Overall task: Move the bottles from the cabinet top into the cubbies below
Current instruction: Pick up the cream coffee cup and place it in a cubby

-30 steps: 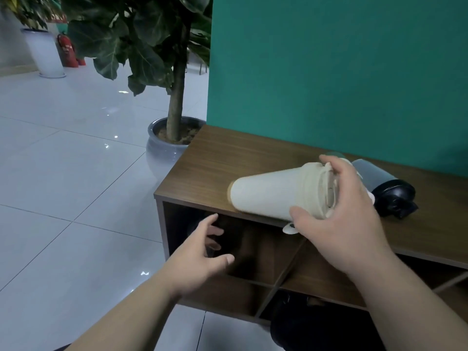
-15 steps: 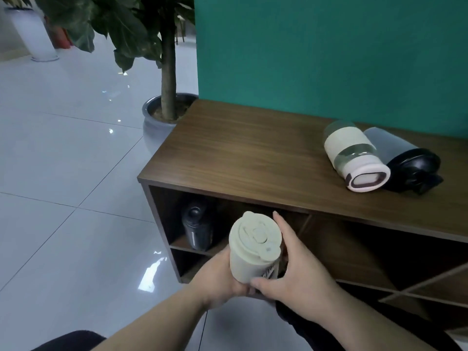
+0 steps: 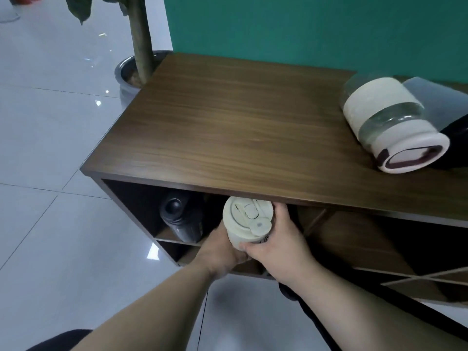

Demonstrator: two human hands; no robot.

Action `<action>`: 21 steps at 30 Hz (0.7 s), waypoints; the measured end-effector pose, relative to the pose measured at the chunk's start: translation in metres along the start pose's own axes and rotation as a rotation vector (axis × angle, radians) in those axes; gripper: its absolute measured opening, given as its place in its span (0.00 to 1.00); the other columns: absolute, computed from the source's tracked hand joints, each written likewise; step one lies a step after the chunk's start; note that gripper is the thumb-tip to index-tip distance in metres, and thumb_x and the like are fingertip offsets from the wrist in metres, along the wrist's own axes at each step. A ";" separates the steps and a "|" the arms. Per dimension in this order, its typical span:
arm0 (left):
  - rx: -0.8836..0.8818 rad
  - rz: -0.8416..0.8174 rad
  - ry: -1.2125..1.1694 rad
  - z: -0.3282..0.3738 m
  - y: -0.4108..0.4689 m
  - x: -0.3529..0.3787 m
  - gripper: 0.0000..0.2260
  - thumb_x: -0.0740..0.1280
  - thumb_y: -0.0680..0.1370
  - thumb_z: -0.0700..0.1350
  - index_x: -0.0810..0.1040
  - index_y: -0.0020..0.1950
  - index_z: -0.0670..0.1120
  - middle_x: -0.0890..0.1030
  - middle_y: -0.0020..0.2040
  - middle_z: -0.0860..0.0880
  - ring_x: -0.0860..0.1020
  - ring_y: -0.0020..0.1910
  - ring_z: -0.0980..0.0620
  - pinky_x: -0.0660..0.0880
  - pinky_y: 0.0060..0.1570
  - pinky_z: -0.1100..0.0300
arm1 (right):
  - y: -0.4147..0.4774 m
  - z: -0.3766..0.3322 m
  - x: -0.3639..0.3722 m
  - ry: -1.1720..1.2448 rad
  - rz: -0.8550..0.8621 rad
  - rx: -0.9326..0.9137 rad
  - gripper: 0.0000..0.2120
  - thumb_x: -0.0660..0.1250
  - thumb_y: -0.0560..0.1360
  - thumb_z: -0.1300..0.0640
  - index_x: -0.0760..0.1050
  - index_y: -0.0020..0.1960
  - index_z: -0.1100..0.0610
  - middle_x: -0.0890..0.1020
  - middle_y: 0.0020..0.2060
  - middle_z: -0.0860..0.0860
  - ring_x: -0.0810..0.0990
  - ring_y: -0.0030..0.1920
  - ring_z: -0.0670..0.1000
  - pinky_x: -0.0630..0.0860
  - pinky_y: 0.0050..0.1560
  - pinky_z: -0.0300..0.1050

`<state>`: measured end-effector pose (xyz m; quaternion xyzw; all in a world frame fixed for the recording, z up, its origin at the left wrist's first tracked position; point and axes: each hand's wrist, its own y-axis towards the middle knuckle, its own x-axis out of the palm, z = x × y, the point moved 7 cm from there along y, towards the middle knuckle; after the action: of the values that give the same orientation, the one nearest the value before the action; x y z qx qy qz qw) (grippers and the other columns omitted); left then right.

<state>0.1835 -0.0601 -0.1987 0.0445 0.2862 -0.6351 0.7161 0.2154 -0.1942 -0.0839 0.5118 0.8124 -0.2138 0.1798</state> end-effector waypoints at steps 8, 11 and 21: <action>0.020 0.102 0.043 -0.017 0.024 0.013 0.41 0.82 0.61 0.60 0.71 0.72 0.62 0.79 0.65 0.60 0.77 0.68 0.52 0.76 0.68 0.48 | 0.010 0.016 0.004 0.046 0.031 0.056 0.36 0.81 0.60 0.56 0.66 0.59 0.35 0.80 0.56 0.34 0.78 0.58 0.36 0.75 0.61 0.40; -0.012 0.131 0.026 -0.035 0.031 0.018 0.42 0.82 0.60 0.64 0.71 0.72 0.65 0.79 0.66 0.60 0.77 0.69 0.54 0.78 0.66 0.49 | 0.011 0.017 0.003 0.064 0.038 0.065 0.38 0.80 0.61 0.58 0.66 0.60 0.34 0.80 0.56 0.34 0.78 0.58 0.36 0.75 0.61 0.41; -0.040 0.258 0.121 -0.015 0.004 0.010 0.38 0.77 0.67 0.51 0.69 0.76 0.51 0.78 0.63 0.54 0.77 0.63 0.49 0.75 0.66 0.48 | 0.013 0.024 0.007 0.057 0.092 0.086 0.39 0.79 0.55 0.50 0.67 0.63 0.43 0.81 0.59 0.44 0.79 0.60 0.46 0.76 0.62 0.45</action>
<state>0.1820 -0.0618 -0.2175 0.1049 0.3333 -0.5279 0.7741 0.2261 -0.1965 -0.1099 0.5616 0.7830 -0.2254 0.1439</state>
